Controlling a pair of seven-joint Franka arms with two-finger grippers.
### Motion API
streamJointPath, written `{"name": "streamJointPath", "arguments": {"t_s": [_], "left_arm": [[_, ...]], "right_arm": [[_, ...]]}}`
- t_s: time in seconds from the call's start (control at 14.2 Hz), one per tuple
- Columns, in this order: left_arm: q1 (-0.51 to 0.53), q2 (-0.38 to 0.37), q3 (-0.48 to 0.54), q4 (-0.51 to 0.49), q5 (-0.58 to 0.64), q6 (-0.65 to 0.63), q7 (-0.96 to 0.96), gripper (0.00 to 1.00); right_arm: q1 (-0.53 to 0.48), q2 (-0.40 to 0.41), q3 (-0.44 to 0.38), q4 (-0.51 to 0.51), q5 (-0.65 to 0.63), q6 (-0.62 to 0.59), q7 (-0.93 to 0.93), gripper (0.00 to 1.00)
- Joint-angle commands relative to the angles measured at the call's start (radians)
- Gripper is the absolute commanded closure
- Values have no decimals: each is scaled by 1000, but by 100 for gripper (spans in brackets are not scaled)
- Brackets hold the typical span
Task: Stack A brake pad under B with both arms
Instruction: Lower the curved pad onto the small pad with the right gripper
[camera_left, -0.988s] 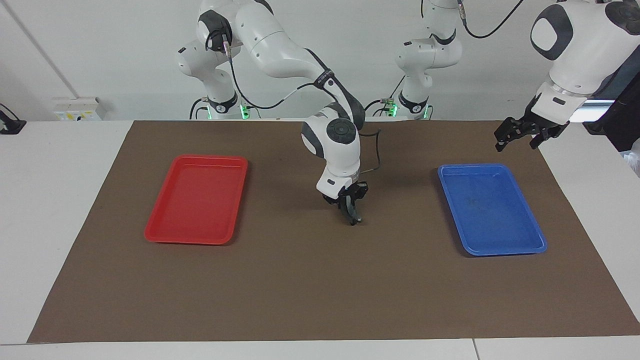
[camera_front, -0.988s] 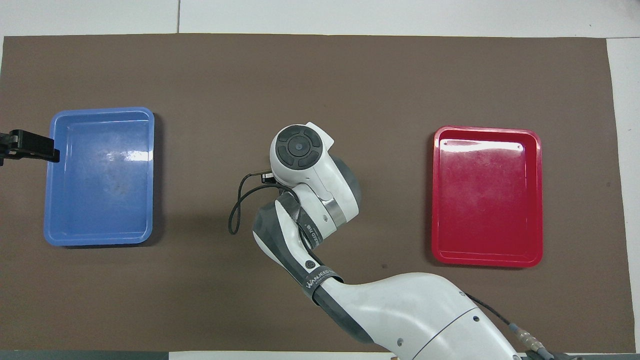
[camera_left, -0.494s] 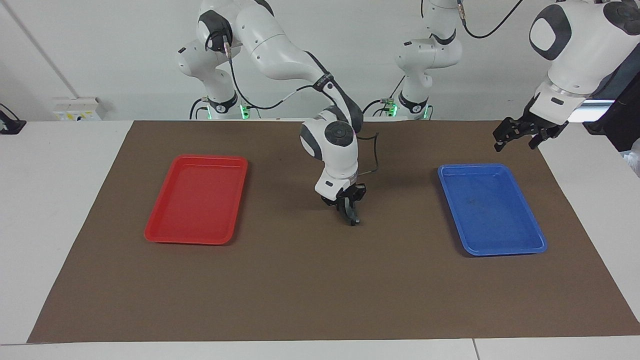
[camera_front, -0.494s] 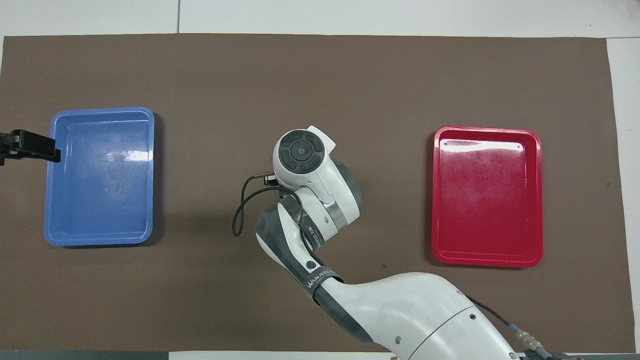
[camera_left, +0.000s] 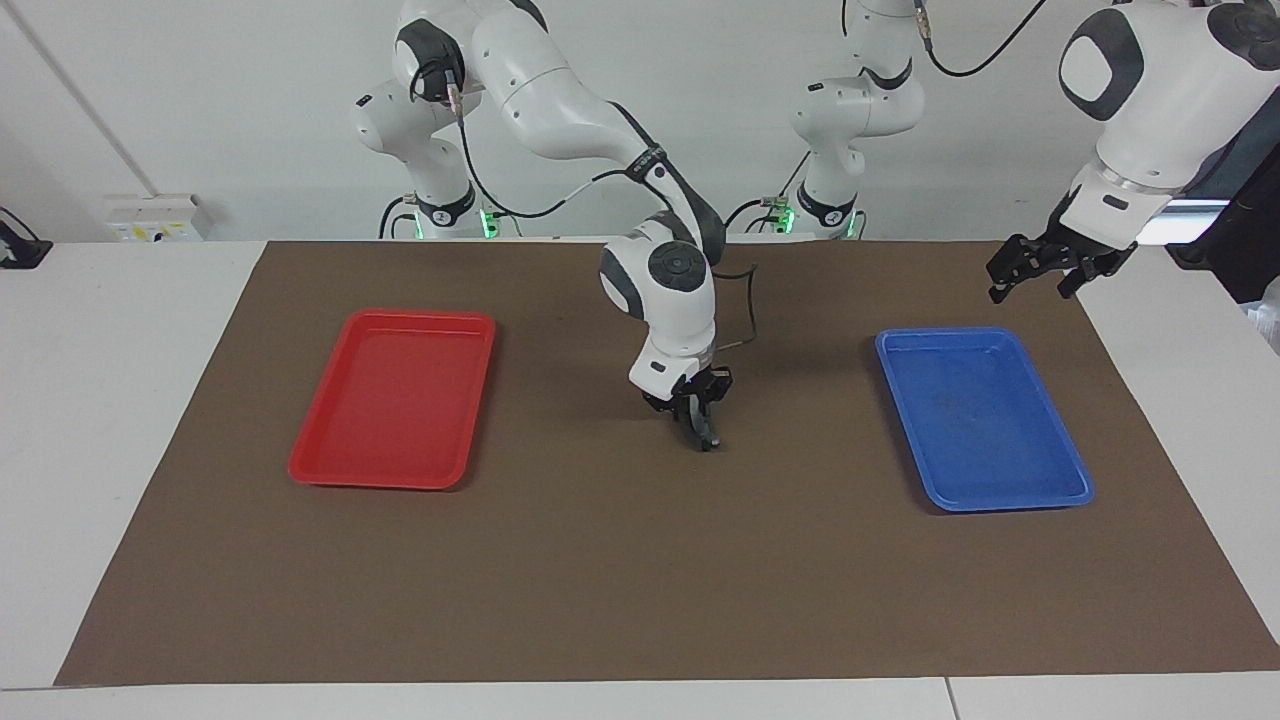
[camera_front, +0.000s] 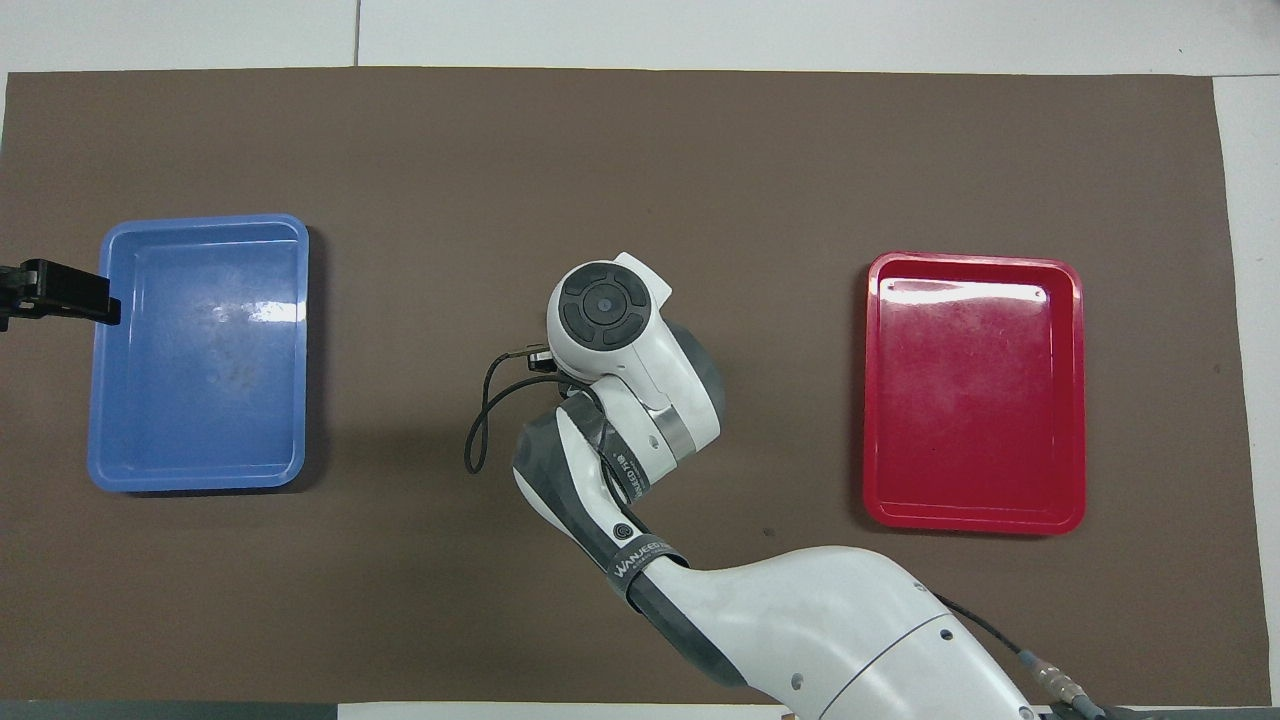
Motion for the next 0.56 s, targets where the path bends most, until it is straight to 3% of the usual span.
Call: {"name": "streamJointPath", "arguments": {"t_s": [0.0,0.07,0.14,0.35,0.49], "left_arm": [[10,-1,-2,3,4,-13,9,0],[10,-1,-2,3,4,-13,9,0],[10,-1,-2,3,4,-13,8,0],[13,-1,-1,3,4,-18,8,0],[15,-1,-1,3,4,-19,9,0]], "right_arm": [[1,-16,2,-40,21,35,-9,81],[3,-16,2,-40,20,33,-7,49],[3,-16,2,-37,18,32,-6,0],[18,-25,0,-12,4,7,-4,0],[9,-72,-9,-12,1,-22,-3,0]]}}
